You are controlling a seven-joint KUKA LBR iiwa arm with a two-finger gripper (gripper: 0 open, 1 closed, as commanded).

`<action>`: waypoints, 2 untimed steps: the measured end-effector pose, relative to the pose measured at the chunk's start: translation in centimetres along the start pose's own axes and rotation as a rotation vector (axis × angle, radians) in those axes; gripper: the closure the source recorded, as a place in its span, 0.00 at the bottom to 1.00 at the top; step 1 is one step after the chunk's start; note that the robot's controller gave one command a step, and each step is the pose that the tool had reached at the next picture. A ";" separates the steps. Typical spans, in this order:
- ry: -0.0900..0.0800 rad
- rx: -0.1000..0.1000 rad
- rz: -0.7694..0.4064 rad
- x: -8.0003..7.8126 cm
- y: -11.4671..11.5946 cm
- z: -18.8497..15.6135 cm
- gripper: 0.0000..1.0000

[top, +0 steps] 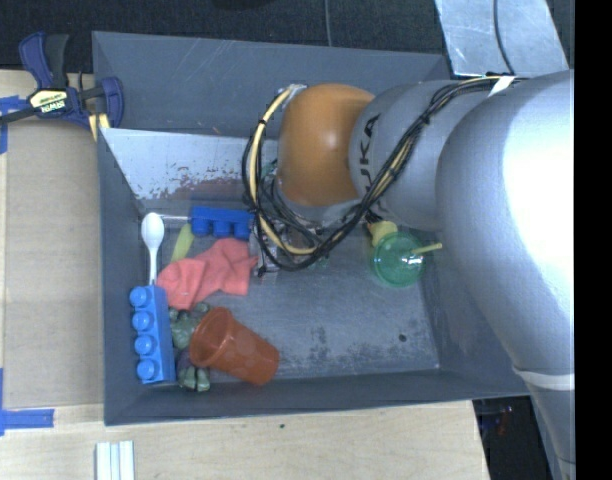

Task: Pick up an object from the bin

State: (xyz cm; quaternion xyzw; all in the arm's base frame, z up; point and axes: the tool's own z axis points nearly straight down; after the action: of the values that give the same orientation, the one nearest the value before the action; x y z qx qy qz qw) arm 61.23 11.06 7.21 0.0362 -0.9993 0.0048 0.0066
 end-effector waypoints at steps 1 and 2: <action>0.006 0.000 -0.072 2.4 -0.6 -5.1 1.00; 0.011 0.000 -0.106 7.5 -4.5 -11.1 1.00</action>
Offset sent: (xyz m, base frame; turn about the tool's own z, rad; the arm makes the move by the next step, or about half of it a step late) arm -0.0703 -0.0496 0.1143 -0.1075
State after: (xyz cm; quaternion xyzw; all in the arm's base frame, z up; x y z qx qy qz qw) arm 54.18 6.14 18.49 0.0893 -0.9959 0.0048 0.0121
